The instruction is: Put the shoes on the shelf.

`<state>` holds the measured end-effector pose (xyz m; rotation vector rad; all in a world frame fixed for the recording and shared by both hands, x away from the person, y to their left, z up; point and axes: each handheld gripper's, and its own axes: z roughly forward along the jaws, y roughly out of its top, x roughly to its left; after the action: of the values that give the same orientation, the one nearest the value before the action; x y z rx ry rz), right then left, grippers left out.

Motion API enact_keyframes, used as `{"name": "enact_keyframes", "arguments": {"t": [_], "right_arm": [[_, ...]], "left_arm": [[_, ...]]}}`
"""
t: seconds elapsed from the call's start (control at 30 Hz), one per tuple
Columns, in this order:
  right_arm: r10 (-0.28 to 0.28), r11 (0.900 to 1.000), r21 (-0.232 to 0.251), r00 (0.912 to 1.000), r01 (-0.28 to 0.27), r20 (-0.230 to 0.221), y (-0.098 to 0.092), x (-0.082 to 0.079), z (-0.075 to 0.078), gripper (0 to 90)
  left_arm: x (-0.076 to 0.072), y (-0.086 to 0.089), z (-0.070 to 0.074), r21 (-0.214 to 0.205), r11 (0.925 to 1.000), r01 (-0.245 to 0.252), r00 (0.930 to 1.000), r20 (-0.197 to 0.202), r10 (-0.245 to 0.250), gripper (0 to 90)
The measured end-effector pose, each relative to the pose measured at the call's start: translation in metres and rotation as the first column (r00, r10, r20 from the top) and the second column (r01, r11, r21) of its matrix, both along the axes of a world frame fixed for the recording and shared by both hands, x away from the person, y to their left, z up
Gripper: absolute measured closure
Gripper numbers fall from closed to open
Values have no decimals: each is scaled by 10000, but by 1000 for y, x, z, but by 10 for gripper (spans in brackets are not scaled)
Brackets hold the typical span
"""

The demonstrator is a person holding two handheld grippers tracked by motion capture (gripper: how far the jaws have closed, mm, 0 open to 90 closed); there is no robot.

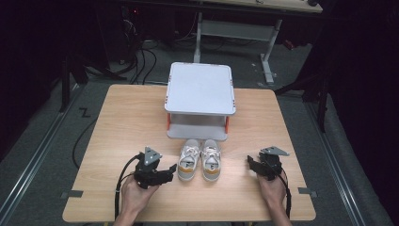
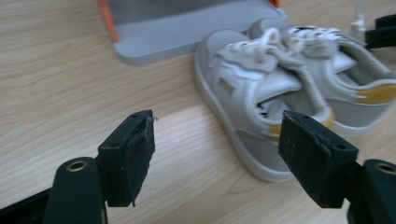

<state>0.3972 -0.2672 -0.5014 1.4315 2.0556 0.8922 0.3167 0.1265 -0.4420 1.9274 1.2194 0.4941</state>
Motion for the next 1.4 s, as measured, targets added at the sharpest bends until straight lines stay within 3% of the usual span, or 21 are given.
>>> {"name": "enact_keyframes", "arguments": {"t": [0.1, 0.23, 0.4, 0.6, 0.7, 0.83, 1.0, 1.2, 1.4], "right_arm": [[15, 10000, -4, 10000, -15, -1, 0, 0, 0, 442], [41, 10000, -4, 10000, -41, -1, 0, 0, 0, 443], [160, 9998, 69, 9999, -159, -16, -2, 0, 0, 452], [185, 9998, 68, 9998, -185, -18, -2, -1, 0, 452], [180, 9998, 73, 9998, -180, -16, -2, -1, 0, 452], [189, 9998, 67, 9998, -189, -11, -2, -1, 0, 452], [200, 9998, 32, 9998, -200, -12, -2, -1, 0, 452], [194, 9998, 27, 9998, -194, -7, -2, -1, 0, 452], [200, 9998, 28, 9998, -200, -8, -2, -1, 0, 451]], "left_arm": [[-2, -14, 6, 75, 9995, 300, 9995, -30, -300, 285], [0, -34, 14, 525, 9964, 660, 9968, -481, -635, 394], [8, -54, 15, 411, 9959, 806, 9929, -911, -766, 419], [17, -74, 12, 553, 9963, 660, 9880, -1434, -575, 403], [27, -79, 9, 238, 9989, 399, 9796, -1981, -344, 388], [34, -85, 4, 245, 9997, 30, 9732, -2299, 27, 386], [37, -96, 2, 266, 9996, -25, 9716, -2366, 87, 378], [43, -95, 3, -100, 9995, -309, 9676, -2509, 274, 398], [47, -106, -2, 429, 9986, -310, 9702, -2390, 404, 431]]}}
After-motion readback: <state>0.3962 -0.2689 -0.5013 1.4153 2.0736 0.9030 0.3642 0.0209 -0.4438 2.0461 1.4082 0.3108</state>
